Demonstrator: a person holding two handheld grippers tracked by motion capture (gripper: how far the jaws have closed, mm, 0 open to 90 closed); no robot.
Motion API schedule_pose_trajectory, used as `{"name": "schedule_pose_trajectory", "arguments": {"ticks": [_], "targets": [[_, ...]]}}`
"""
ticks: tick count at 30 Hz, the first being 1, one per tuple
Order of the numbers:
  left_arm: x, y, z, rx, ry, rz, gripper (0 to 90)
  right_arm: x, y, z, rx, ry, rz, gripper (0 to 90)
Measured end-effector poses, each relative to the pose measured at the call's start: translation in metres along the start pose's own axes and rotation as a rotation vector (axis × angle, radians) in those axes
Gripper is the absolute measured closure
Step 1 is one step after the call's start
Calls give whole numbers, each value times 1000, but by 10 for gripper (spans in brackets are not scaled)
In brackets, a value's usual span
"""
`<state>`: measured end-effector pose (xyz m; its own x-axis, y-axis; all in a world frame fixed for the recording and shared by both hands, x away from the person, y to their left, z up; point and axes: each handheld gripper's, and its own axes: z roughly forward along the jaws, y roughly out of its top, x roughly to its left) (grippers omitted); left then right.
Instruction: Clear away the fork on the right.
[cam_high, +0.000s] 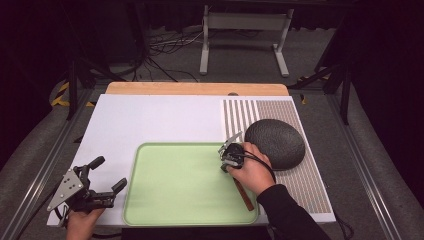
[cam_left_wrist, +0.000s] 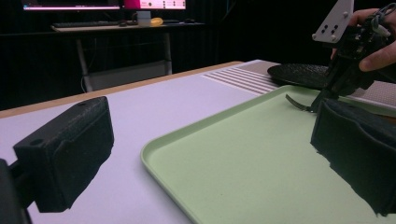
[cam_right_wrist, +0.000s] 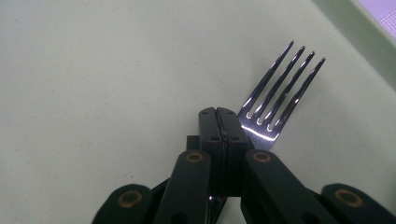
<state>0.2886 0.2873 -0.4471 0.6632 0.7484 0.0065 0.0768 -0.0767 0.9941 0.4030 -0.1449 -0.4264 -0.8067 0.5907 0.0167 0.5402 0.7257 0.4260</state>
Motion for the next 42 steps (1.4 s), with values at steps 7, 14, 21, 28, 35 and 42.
{"name": "schedule_pose_trajectory", "arguments": {"ticks": [7, 14, 21, 28, 35, 42], "targets": [[0, 0, 0, 0, 0, -1, 1, -5, -4, -2, 1, -13, 18, 900], [0, 0, 0, 3, 0, 1, 1, -10, -7, -5, 3, -31, 39, 900], [0, 0, 0, 3, 2, 0, 1, -14, -12, -8, 1, -48, 58, 900], [0, 0, 0, 4, 3, 1, 0, -19, -18, -12, 0, -58, 83, 900], [0, -1, 1, 4, 1, -2, 1, -23, -23, -14, -6, -67, 104, 900], [0, -1, 1, 5, 0, -2, 1, -26, -27, -15, -4, -70, 126, 900]]}}
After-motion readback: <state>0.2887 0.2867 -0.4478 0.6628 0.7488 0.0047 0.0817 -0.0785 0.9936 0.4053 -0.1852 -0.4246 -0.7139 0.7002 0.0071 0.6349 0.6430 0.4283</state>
